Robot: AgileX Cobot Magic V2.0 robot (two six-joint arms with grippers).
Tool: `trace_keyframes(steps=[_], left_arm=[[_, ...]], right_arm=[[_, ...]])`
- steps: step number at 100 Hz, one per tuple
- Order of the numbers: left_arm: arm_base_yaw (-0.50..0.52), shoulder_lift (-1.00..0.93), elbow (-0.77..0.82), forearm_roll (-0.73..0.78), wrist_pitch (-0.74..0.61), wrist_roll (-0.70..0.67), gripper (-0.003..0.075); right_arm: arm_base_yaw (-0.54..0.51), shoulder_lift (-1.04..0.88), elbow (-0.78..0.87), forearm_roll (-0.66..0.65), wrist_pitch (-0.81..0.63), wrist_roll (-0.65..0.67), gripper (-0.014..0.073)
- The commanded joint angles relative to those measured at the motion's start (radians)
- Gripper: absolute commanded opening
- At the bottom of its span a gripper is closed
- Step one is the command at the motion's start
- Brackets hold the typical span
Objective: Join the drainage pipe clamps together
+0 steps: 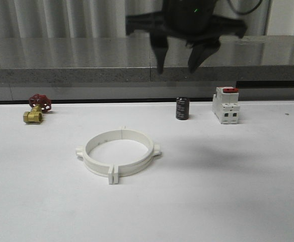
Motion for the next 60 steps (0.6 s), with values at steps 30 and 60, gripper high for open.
trace_keyframes(steps=[30,60], left_arm=[[0.003,0.006,-0.026,0.006,-0.072,0.0,-0.002],[0.003,0.006,-0.026,0.006,-0.072,0.0,-0.002]], right_arm=[[-0.249,-0.491,0.309,0.048,-0.016,-0.291,0.0426],[-0.301,-0.92,0.622,0.138,-0.004,-0.398,0.0426]])
